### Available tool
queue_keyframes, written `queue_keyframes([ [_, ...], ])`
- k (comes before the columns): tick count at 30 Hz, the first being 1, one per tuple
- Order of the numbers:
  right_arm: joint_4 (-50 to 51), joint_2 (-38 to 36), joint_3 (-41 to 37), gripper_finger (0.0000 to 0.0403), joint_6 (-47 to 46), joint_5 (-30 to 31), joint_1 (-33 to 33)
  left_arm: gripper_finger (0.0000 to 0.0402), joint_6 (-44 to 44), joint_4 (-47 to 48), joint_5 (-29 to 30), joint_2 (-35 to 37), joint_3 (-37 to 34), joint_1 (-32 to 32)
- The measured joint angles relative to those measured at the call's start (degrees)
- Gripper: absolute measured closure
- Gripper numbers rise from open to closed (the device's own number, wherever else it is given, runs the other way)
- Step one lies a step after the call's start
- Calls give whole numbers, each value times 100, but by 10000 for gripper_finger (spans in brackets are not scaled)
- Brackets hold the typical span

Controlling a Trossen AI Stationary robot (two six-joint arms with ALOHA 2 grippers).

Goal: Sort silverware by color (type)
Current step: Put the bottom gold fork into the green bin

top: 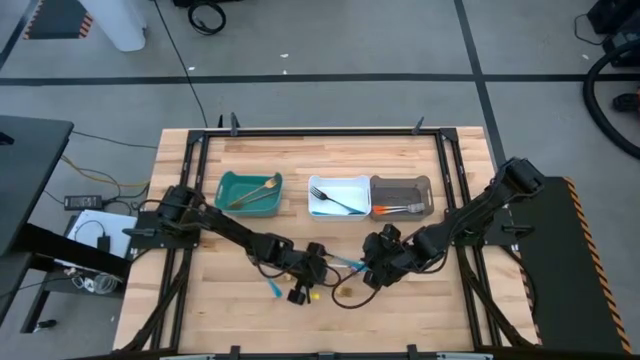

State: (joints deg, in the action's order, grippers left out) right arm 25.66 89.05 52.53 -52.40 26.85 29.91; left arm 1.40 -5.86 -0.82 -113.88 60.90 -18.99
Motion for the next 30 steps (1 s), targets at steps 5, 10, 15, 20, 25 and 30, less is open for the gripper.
queue_keyframes([
  [5,73,-321,0,285,-56,384,9,373,-411,105,19,279,-3,139],
  [10,65,-460,0,285,73,613,13,372,-736,236,-26,574,-3,318],
  [15,14,-455,0,285,142,658,9,371,-1006,292,-148,778,1,456],
  [20,-16,-441,0,285,155,673,47,370,-1020,388,-247,839,5,527],
  [25,-26,-441,0,285,155,678,55,369,-1005,615,-256,1022,11,594],
  [30,-38,-441,0,285,155,770,73,369,-929,1093,-248,1279,5,714],
])
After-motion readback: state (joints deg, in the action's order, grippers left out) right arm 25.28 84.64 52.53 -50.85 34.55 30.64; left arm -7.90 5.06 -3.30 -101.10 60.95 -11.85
